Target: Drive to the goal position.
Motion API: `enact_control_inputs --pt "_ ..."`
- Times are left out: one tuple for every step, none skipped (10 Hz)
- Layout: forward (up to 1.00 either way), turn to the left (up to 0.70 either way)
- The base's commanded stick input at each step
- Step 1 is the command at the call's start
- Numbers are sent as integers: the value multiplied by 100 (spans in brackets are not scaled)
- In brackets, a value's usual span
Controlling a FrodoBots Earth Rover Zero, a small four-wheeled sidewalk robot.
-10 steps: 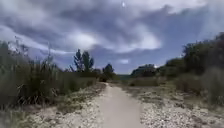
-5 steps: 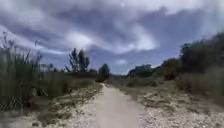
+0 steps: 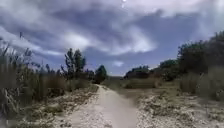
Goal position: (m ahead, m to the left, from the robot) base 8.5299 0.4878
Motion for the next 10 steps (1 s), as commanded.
enact_control_inputs --pt "85 0" --pt "85 0" --pt "85 0" --pt "85 0" --pt "85 28" --pt "85 32" --pt "85 8" --pt "85 1" --pt "85 0" --pt "85 6"
